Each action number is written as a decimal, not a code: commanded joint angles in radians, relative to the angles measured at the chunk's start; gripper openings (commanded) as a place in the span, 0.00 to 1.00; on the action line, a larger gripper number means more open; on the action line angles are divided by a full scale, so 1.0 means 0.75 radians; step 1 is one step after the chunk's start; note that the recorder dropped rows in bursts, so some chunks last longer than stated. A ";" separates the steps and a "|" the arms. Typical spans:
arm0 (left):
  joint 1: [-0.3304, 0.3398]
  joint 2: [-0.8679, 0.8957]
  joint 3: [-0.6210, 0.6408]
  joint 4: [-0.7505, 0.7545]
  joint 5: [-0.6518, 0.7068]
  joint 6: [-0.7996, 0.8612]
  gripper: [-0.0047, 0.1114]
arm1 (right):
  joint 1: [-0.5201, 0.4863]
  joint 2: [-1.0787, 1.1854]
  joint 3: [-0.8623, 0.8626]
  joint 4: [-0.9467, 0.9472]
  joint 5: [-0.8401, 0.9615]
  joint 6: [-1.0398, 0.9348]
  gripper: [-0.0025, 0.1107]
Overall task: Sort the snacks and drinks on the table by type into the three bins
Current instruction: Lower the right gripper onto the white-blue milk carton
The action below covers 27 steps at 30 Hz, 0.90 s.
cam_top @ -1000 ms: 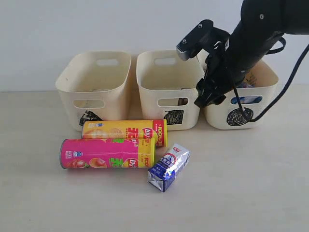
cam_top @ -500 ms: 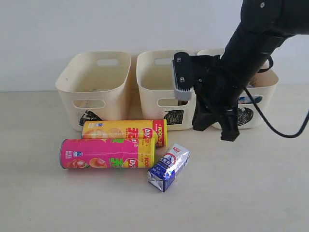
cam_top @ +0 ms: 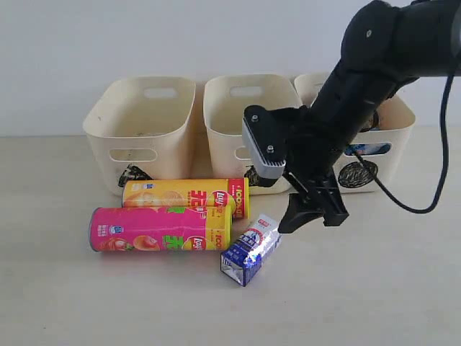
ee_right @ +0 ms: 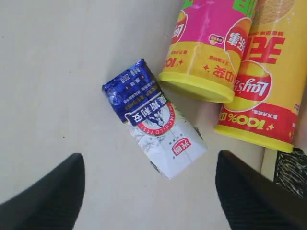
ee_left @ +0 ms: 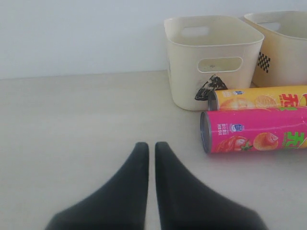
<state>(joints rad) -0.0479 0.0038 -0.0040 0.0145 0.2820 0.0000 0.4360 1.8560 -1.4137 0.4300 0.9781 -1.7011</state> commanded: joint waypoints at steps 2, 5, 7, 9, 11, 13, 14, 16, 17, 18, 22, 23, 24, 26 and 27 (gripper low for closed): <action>0.003 -0.005 0.005 0.003 -0.003 0.010 0.07 | -0.008 0.080 -0.008 0.013 -0.052 -0.074 0.63; 0.003 -0.005 0.005 0.003 -0.003 0.010 0.07 | -0.008 0.124 -0.008 0.013 -0.085 -0.074 0.63; 0.003 -0.005 0.005 0.003 -0.003 0.010 0.07 | -0.008 0.147 -0.008 0.022 -0.103 -0.084 0.63; 0.003 -0.005 0.005 0.003 -0.003 0.010 0.07 | -0.008 0.163 -0.008 0.027 -0.115 -0.094 0.63; 0.003 -0.005 0.005 0.003 -0.003 0.010 0.07 | -0.008 0.175 -0.008 0.033 -0.134 -0.101 0.63; 0.003 -0.005 0.005 0.003 -0.003 0.010 0.07 | -0.008 0.188 -0.008 0.052 -0.145 -0.131 0.63; 0.003 -0.005 0.005 0.003 -0.003 0.010 0.07 | -0.008 0.197 -0.008 0.067 -0.151 -0.147 0.63; 0.003 -0.005 0.005 0.003 -0.003 0.010 0.07 | -0.008 0.218 -0.008 0.096 -0.154 -0.191 0.63; 0.003 -0.005 0.005 0.003 -0.003 0.010 0.07 | -0.008 0.229 -0.008 0.103 -0.154 -0.207 0.63; 0.003 -0.005 0.005 0.003 -0.003 0.010 0.07 | -0.008 0.241 -0.008 0.106 -0.165 -0.224 0.63; 0.003 -0.005 0.005 0.003 -0.007 0.010 0.07 | -0.008 0.256 -0.008 0.106 -0.208 -0.234 0.63; 0.003 -0.005 0.005 0.003 -0.007 0.010 0.07 | -0.008 0.256 -0.008 0.109 -0.211 -0.254 0.63; 0.003 -0.005 0.005 0.003 -0.007 0.010 0.07 | -0.008 0.256 -0.008 0.108 -0.213 -0.273 0.63; 0.003 -0.005 0.005 0.003 -0.007 0.010 0.07 | -0.008 0.256 -0.008 0.108 -0.220 -0.291 0.63; 0.003 -0.005 0.005 0.003 -0.007 0.010 0.07 | -0.008 0.256 -0.008 0.108 -0.223 -0.291 0.63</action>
<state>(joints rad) -0.0479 0.0038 -0.0040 0.0145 0.2820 0.0000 0.4360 2.0496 -1.4137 0.5066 0.8180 -1.8994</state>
